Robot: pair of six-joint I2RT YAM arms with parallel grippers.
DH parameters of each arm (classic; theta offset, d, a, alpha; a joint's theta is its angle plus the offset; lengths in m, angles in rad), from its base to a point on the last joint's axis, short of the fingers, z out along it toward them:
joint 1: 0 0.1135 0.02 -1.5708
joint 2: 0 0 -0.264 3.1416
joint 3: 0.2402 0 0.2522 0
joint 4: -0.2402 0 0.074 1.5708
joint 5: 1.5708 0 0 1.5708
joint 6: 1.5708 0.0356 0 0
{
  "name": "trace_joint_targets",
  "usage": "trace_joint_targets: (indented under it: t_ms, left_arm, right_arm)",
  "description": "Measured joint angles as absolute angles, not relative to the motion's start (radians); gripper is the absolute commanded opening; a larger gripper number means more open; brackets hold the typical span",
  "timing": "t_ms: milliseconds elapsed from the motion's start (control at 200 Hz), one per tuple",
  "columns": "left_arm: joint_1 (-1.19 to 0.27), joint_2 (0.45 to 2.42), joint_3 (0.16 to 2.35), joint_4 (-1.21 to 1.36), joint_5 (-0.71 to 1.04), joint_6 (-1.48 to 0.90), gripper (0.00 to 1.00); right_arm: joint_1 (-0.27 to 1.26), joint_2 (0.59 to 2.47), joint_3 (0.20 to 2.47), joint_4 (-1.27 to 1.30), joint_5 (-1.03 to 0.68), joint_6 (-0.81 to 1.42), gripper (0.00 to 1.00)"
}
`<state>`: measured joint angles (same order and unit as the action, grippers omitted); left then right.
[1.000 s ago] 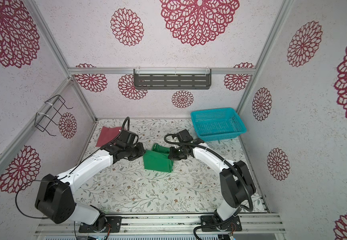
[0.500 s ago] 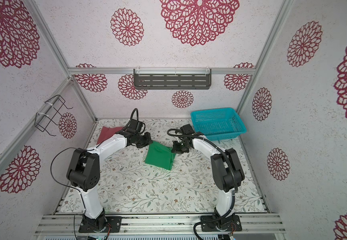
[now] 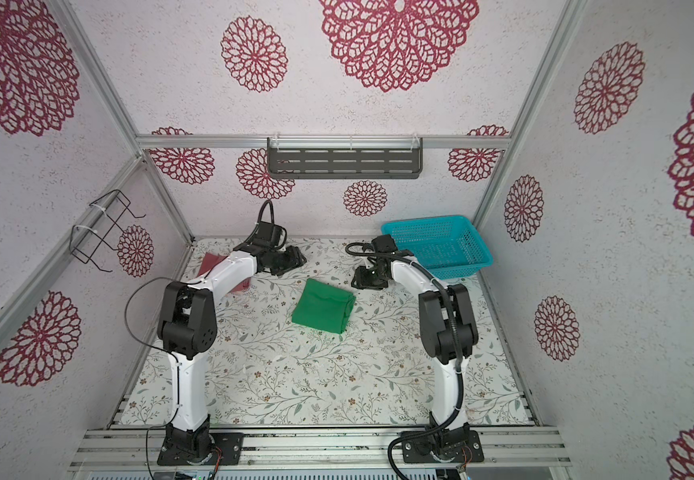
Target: Fold and stack the tank tops
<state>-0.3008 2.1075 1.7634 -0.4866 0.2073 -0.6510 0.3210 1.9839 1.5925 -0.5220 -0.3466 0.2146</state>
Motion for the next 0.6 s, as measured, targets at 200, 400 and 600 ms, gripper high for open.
trace_joint_targets:
  t_ms: [200, 400, 600]
  left_arm:
    - [-0.347, 1.982, 1.621, -0.42, 0.212, -0.689, 0.38]
    - [-0.418, 2.092, 1.515, -0.376, 0.226, -0.742, 0.45]
    - [-0.418, 2.136, 1.466, -0.326, 0.225, -0.776, 0.46]
  right_arm:
    - [0.396, 1.775, 1.391, -0.374, -0.315, 0.311, 0.3]
    - [0.518, 1.772, 1.179, -0.143, -0.313, 0.469, 0.26]
    - [0.522, 1.861, 1.043, 0.091, -0.257, 0.617, 0.26]
